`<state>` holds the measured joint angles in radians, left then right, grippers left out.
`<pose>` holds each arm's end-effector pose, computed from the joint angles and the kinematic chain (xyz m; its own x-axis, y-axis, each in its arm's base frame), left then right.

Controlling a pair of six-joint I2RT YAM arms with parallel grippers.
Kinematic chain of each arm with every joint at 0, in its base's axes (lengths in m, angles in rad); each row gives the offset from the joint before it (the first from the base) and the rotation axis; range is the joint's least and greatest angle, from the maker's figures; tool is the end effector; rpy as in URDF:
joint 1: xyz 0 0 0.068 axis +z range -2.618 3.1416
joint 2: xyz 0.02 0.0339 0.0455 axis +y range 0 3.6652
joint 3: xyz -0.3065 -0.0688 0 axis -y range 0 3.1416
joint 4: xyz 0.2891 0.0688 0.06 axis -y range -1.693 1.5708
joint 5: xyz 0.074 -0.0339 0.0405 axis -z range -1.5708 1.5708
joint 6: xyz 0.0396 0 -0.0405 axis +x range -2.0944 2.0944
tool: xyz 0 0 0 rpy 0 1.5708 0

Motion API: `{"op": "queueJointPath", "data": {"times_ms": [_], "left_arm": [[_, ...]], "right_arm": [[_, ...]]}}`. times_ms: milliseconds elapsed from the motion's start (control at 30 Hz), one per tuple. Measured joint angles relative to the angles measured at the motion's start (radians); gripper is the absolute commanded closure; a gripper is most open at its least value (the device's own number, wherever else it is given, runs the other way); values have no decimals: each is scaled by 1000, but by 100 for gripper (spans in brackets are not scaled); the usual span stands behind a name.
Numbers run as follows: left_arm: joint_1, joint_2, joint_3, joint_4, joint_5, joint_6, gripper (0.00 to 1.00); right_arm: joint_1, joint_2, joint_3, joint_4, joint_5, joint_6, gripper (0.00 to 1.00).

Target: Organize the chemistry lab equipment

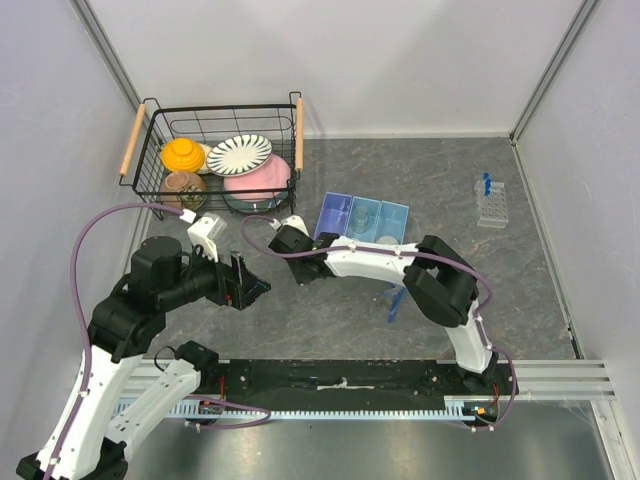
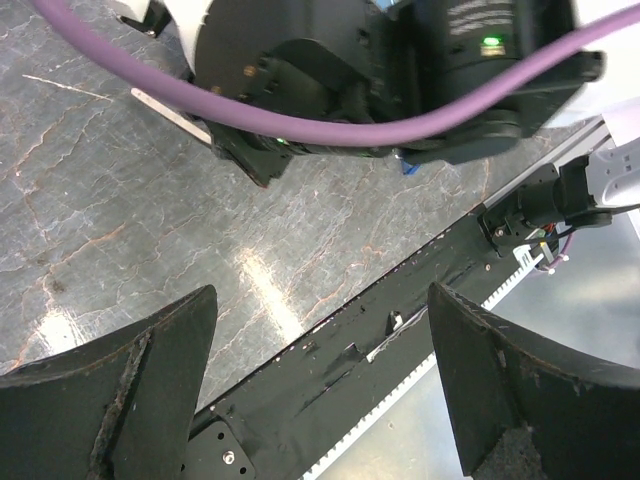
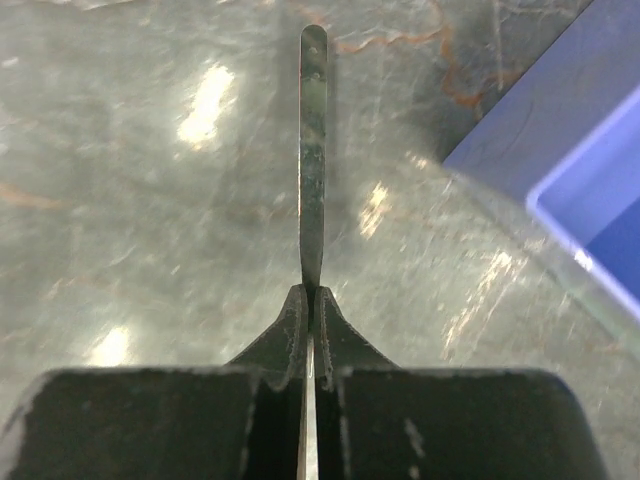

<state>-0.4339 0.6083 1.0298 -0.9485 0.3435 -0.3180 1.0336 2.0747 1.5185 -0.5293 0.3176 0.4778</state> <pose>0.0887 -0.0558 0.4057 -0.6398 -0.0280 -0.7680 0.4842 0.7614 -0.4311 0.2651 0.4209 0.1815 -0.7430 -0.3938 -0.5412 -0.4504 0.8923 -0.0308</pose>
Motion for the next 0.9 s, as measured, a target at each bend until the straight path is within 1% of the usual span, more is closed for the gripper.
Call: {"op": "queueJointPath", "data": {"times_ms": [100, 267, 367, 433, 633, 900], "left_arm": [[0, 0, 0, 0, -1, 0, 8], [0, -2, 0, 0, -1, 0, 8], [0, -9, 0, 0, -1, 0, 8], [0, -14, 0, 0, -1, 0, 8], [0, -21, 8, -9, -2, 0, 8], [0, -23, 11, -24, -3, 0, 8]], "right_arm": [[28, -70, -21, -14, -14, 40, 100], [66, -237, -43, -17, 4, 153, 100], [71, -320, -48, -19, 63, 228, 100], [68, -345, -49, -25, 112, 264, 100], [32, -335, -39, -69, 217, 332, 100], [-88, -239, 59, -119, 286, 357, 100]]}}
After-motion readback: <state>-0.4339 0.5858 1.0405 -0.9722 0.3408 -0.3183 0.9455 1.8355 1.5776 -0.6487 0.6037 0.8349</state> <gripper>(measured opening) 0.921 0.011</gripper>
